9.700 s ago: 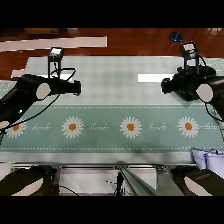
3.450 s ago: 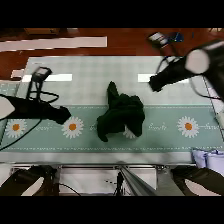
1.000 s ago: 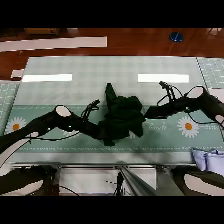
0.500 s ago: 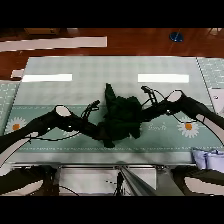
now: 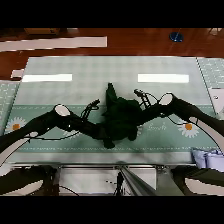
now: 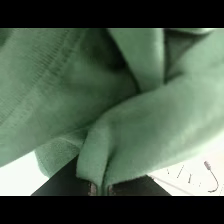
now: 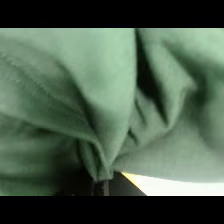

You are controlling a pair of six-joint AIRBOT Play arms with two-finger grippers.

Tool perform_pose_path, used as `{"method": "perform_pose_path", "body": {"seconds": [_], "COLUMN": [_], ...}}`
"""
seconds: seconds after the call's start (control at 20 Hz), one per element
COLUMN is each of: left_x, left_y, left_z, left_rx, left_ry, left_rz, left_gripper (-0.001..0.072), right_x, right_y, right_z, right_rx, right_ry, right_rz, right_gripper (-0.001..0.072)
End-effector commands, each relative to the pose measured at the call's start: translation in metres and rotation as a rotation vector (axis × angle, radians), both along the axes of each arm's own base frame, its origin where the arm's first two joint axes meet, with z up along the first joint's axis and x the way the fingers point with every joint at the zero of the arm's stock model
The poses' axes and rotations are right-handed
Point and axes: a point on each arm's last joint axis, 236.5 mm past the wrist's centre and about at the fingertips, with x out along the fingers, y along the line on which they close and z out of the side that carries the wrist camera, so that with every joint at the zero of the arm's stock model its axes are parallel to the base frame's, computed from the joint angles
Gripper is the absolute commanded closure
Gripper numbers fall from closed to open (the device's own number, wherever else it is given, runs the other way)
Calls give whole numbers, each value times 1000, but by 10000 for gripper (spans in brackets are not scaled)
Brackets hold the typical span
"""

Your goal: Fold the shirts.

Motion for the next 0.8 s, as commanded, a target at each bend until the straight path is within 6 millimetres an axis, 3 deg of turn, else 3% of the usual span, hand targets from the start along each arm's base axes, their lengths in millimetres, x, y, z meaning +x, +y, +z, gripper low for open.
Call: {"method": "perform_pose_path", "body": {"seconds": [0.0,0.1,0.25,0.35,0.55,0.75], "left_x": [20,47,85,99,93,69], "left_y": [1,8,32,50,65,63], "left_z": [32,78,166,219,295,345], "left_rx": [-52,-114,-194,-227,-273,-316], "left_ry": [-76,-197,-415,-557,-745,-828], "left_rz": [21,62,158,211,229,185], "left_gripper": [672,672,672,672,672,672], "right_x": [16,34,52,57,53,33], "right_y": [-10,-33,-74,-94,-112,-107], "right_z": [37,77,146,196,294,387], "right_rx": [19,18,27,44,95,172], "right_ry": [-112,-232,-417,-542,-772,-928], "right_rz": [-27,-93,-238,-319,-404,-419], "right_gripper": [681,681,682,682,682,681]}}
